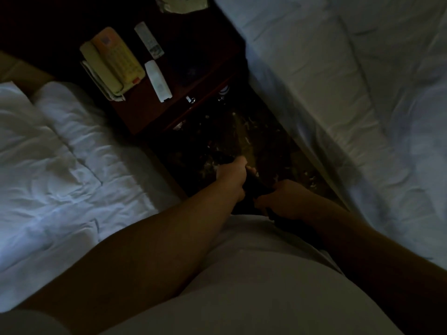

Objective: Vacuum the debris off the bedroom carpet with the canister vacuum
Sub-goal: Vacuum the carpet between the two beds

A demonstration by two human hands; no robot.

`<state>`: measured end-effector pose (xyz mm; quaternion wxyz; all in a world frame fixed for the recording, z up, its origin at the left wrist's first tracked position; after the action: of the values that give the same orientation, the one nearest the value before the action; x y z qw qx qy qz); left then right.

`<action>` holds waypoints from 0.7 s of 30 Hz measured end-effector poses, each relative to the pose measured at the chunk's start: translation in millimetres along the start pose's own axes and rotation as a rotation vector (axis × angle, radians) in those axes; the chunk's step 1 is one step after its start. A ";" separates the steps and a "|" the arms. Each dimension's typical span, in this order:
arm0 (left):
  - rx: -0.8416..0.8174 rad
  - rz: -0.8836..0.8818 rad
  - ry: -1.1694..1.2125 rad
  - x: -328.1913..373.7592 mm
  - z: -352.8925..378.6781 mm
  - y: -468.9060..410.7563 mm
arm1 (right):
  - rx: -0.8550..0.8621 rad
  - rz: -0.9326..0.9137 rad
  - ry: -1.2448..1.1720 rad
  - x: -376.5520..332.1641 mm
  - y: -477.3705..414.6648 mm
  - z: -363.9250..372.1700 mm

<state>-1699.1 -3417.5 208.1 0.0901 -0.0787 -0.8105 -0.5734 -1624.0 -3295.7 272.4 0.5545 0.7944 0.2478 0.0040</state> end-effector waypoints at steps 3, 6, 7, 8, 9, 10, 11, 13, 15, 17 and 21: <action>0.018 0.017 0.024 -19.7 2.5 11.1 | -0.012 -0.016 0.008 19.5 8.5 -1.1; 0.018 0.034 0.056 -45.8 14.8 25.1 | -0.007 -0.051 0.009 48.9 16.3 -5.9; 0.012 0.041 0.064 -56.3 20.2 30.9 | -0.007 -0.067 0.006 60.4 19.4 -8.3; 0.008 0.048 0.065 -68.1 26.3 36.9 | -0.005 -0.078 0.004 73.7 22.2 -11.3; 0.006 0.054 0.055 -81.0 32.7 42.6 | -0.005 -0.083 0.004 88.9 25.5 -14.8; 0.002 0.058 0.046 -95.1 39.6 48.8 | -0.005 -0.078 0.004 105.2 29.0 -17.9; 0.000 0.061 0.034 -110.3 46.6 55.0 | -0.003 -0.074 0.002 122.2 33.9 -21.8; -0.005 0.064 0.026 -140.7 60.5 67.9 | 0.015 -0.090 0.003 154.1 43.0 -30.6; -0.030 0.060 0.024 -167.7 75.6 80.3 | 0.028 -0.097 0.021 182.7 54.2 -39.1; -0.046 0.054 0.014 -194.7 91.0 93.3 | 0.037 -0.091 0.030 212.6 69.7 -48.2; -0.093 0.059 -0.077 -243.6 127.9 121.7 | 0.063 -0.008 0.021 277.1 95.5 -67.2</action>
<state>-1441.5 -3262.6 220.2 0.0720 -0.1287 -0.7831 -0.6042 -1362.6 -3151.3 308.2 0.5267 0.8104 0.2567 0.0022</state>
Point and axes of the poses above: each hand's wrist, its own y-axis away from the middle knuckle, its own z-axis out of the palm, x = y × z, the point moved 7 cm from there along -y, towards the middle knuckle, and after that the axes turned 14 degrees about x, right-handed, at the moved point
